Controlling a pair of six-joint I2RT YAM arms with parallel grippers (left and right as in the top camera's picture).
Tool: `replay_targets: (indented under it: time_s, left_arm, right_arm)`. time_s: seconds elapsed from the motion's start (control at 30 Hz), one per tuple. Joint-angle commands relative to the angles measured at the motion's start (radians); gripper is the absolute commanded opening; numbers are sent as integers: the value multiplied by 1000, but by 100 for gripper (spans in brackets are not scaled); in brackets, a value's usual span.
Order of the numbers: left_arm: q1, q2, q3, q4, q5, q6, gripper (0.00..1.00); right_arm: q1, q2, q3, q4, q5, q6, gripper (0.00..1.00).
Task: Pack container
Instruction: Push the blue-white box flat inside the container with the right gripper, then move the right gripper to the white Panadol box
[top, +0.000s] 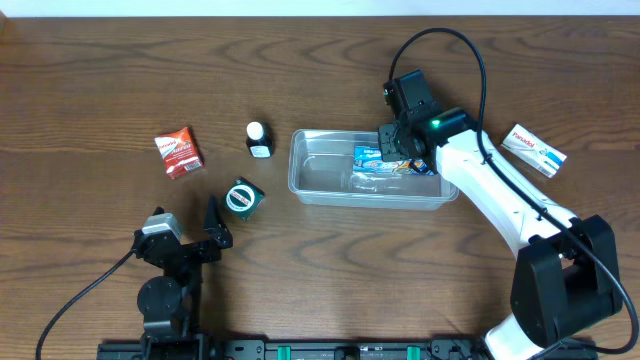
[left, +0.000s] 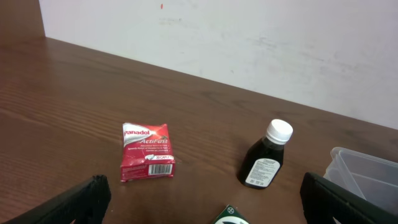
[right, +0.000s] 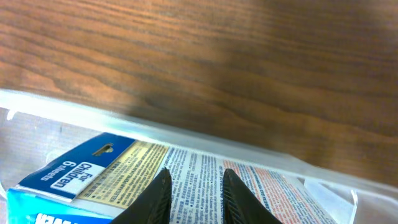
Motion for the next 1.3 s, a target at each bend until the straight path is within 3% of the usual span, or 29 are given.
replay_targets:
  time_s: [0.0, 0.3, 0.57, 0.77, 1.27]
  left_arm:
    - [6, 0, -18, -37, -9, 6, 98]
    - [6, 0, -18, -37, -9, 6, 98]
    - [6, 0, -18, -37, -9, 6, 98]
    - [6, 0, -18, -37, -9, 6, 98]
    - [6, 0, -18, -37, -8, 6, 98]
  right_arm:
    - [-3, 10, 12, -14, -14, 23, 25]
    - [-2, 9, 12, -58, -14, 43, 22]
    - [-3, -62, 14, -56, -13, 45, 26]
    - [-3, -197, 14, -60, -18, 45, 39]
    - [-16, -235, 14, -113, -148, 9, 41]
